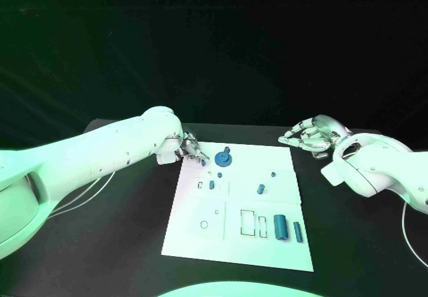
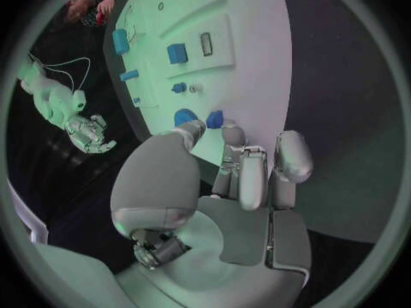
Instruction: Assemble the parts on the task board
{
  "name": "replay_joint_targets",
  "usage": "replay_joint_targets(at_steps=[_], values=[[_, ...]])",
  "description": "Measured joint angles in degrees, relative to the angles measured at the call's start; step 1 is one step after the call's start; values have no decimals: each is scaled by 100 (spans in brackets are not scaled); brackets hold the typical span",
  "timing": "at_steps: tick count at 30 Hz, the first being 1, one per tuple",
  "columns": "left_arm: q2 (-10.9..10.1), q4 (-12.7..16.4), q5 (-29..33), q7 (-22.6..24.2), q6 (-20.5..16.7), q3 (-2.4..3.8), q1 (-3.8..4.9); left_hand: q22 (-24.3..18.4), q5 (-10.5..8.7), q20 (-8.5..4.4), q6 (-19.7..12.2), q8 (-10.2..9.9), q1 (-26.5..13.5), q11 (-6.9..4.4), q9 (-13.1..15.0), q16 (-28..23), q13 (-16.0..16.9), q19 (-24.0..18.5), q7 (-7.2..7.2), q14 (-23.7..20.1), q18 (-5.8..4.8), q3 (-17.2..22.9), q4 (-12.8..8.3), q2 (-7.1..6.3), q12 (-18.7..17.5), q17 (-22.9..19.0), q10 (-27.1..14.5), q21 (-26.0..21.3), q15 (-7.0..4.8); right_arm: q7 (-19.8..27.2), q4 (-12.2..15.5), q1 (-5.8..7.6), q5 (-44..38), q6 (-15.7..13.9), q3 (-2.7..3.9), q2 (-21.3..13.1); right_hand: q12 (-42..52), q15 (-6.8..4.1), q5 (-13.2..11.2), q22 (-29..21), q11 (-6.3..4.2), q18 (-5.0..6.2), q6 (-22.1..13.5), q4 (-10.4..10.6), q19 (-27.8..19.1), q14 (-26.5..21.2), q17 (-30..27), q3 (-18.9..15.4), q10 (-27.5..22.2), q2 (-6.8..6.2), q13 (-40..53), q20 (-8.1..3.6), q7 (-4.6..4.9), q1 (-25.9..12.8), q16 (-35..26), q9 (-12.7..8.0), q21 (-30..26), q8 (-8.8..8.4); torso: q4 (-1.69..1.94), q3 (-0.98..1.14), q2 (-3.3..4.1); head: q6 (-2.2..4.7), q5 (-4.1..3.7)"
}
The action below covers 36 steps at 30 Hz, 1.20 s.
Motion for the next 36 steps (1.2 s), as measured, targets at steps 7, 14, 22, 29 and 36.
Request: replay_joint_targets(at_steps=[7,14,22,29,36], values=[[13,0,44,12,-3,-9,-6,31,-27,1,1,0,29,0,0,0,21,40,0,0,0,0,0,29,39,0,0,26,0,-1,-1,0,-3,-9,0,3,0,0,0,-1,0,0,0,7,0,0,0,-7,0,0,0,0,0,0,0,0,0,0,-1,0,1,-10,-1],[12,22,82,14,-7,-11,-8,80,-48,-20,21,0,180,-33,-6,0,59,60,-21,0,0,51,-17,83,99,0,33,50,0,-4,-1,0,-6,-18,0,5,0,0,0,-1,0,0,0,7,0,0,0,-7,0,0,0,0,0,0,0,0,0,0,-5,0,3,-16,7],[9,29,111,23,-13,-9,-3,146,-51,-61,38,69,922,-74,-13,27,59,101,-43,1,0,462,-153,294,150,5,75,74,-43,-7,-1,0,-8,-21,0,4,0,0,0,-2,0,0,0,7,0,0,-1,-7,0,0,0,0,0,0,0,1,0,0,-3,3,2,-19,-2],[-7,47,170,41,-13,-11,-6,198,-103,-61,-63,159,1297,-91,-12,35,26,101,-20,1,0,820,-131,300,166,4,118,96,-43,-8,0,0,-10,-21,0,5,0,0,0,-2,0,0,0,7,0,0,4,-6,0,0,0,0,0,0,0,1,0,0,-3,2,-1,-27,-9],[-138,176,308,61,-47,-13,-16,240,-81,-59,-65,169,1298,-82,-12,50,43,143,-18,1,0,895,-56,301,199,4,167,118,-42,-9,-4,0,-11,-21,0,7,0,0,0,-3,0,0,0,7,0,0,4,-6,0,0,0,0,0,0,0,1,-24,0,-3,1,-2,-30,-14]])
